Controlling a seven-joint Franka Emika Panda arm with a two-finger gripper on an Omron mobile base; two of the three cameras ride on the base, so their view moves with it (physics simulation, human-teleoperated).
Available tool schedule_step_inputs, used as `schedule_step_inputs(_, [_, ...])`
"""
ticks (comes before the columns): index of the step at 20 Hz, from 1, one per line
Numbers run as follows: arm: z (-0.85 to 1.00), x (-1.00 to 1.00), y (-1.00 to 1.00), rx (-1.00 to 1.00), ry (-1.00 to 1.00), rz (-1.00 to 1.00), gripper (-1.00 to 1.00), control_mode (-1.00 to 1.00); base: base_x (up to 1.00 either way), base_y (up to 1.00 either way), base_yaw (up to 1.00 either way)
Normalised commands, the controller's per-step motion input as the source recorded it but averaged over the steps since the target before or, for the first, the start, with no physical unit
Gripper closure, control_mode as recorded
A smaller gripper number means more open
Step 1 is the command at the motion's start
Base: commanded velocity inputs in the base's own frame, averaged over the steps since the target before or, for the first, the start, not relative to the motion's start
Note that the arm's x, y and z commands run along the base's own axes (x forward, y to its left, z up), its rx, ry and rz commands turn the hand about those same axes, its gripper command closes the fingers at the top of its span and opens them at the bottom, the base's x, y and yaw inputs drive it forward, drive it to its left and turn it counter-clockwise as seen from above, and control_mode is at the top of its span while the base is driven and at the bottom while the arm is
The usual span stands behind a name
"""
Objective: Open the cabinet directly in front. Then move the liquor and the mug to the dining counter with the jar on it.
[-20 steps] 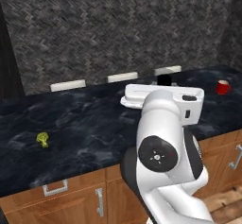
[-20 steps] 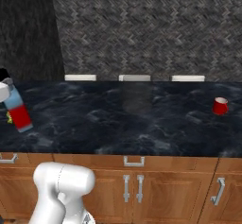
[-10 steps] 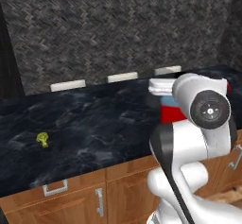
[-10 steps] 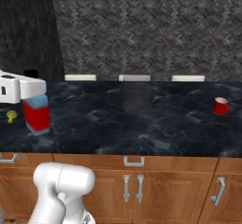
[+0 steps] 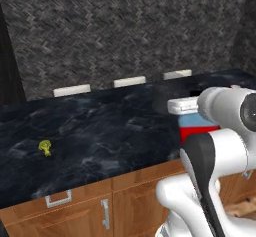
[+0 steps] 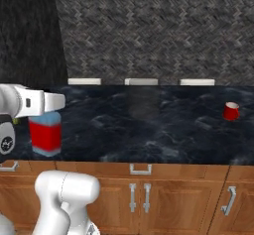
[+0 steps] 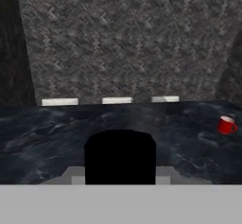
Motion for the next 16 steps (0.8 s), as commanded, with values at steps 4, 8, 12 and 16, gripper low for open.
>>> schedule_step_inputs(4, [-0.19,0.22,0.0,0.0,-0.03,0.1,1.0,-1.0,0.0,0.0,0.0])
schedule_step_inputs(8, [-0.24,0.58,0.0,0.0,-0.11,0.05,1.0,-1.0,0.0,0.0,0.0])
schedule_step_inputs(12, [-0.44,0.81,0.0,0.0,-0.08,0.01,1.0,-1.0,0.0,0.0,0.0])
schedule_step_inputs(16, [-0.44,0.9,0.0,0.0,-0.1,0.0,1.0,-1.0,0.0,0.0,0.0])
